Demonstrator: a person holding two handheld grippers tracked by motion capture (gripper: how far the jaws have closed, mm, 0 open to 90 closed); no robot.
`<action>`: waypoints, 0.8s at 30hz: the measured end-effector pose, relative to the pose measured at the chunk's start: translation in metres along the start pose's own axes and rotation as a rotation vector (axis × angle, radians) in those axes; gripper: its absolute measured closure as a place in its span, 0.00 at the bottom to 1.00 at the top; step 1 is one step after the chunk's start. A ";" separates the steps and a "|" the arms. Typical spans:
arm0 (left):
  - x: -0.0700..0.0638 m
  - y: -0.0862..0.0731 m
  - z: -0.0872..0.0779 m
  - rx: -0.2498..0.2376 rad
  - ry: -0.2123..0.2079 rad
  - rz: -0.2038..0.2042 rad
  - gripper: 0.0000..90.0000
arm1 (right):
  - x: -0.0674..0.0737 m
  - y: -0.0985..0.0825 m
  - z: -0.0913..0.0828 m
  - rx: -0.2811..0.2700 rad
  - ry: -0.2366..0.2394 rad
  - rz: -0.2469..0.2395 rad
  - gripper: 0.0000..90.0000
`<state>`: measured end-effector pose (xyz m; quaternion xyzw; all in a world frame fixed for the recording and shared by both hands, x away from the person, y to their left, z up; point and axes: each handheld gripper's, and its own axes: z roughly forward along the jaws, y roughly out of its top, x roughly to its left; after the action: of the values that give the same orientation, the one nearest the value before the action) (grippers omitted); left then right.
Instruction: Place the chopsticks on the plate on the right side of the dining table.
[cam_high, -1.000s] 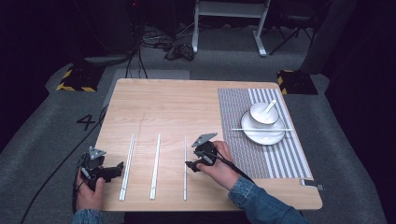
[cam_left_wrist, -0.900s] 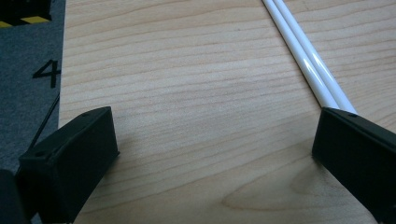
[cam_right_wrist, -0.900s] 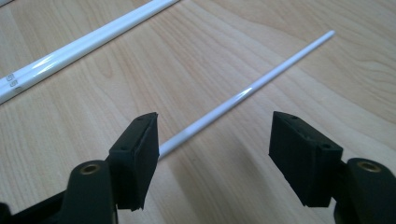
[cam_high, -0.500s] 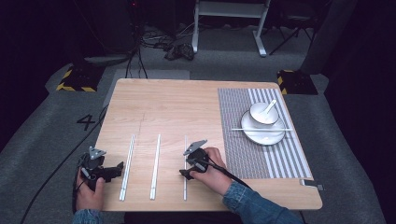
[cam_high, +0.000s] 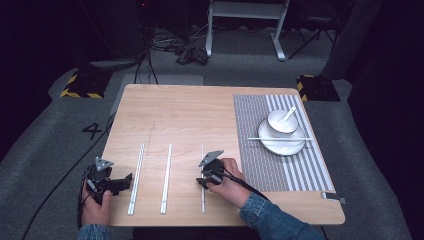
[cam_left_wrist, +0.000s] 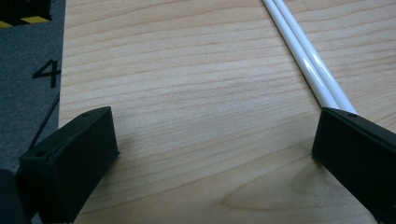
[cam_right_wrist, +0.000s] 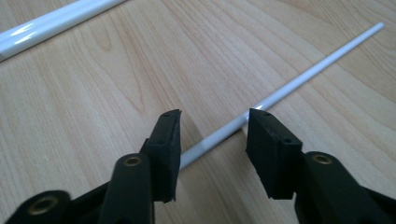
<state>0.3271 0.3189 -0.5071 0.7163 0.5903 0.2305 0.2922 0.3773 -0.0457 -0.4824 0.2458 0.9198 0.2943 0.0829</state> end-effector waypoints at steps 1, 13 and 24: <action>0.000 0.000 0.000 0.000 0.000 0.000 0.00 | -0.002 -0.001 -0.001 0.005 0.004 0.002 0.65; 0.000 0.000 0.000 0.000 0.000 0.000 0.00 | -0.025 -0.010 -0.011 0.029 0.010 0.035 0.85; 0.000 0.000 0.000 0.000 0.000 0.000 0.00 | -0.042 -0.021 -0.020 0.048 0.081 0.075 0.94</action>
<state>0.3271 0.3189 -0.5071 0.7163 0.5902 0.2304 0.2924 0.3990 -0.0915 -0.4783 0.2698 0.9194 0.2849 0.0286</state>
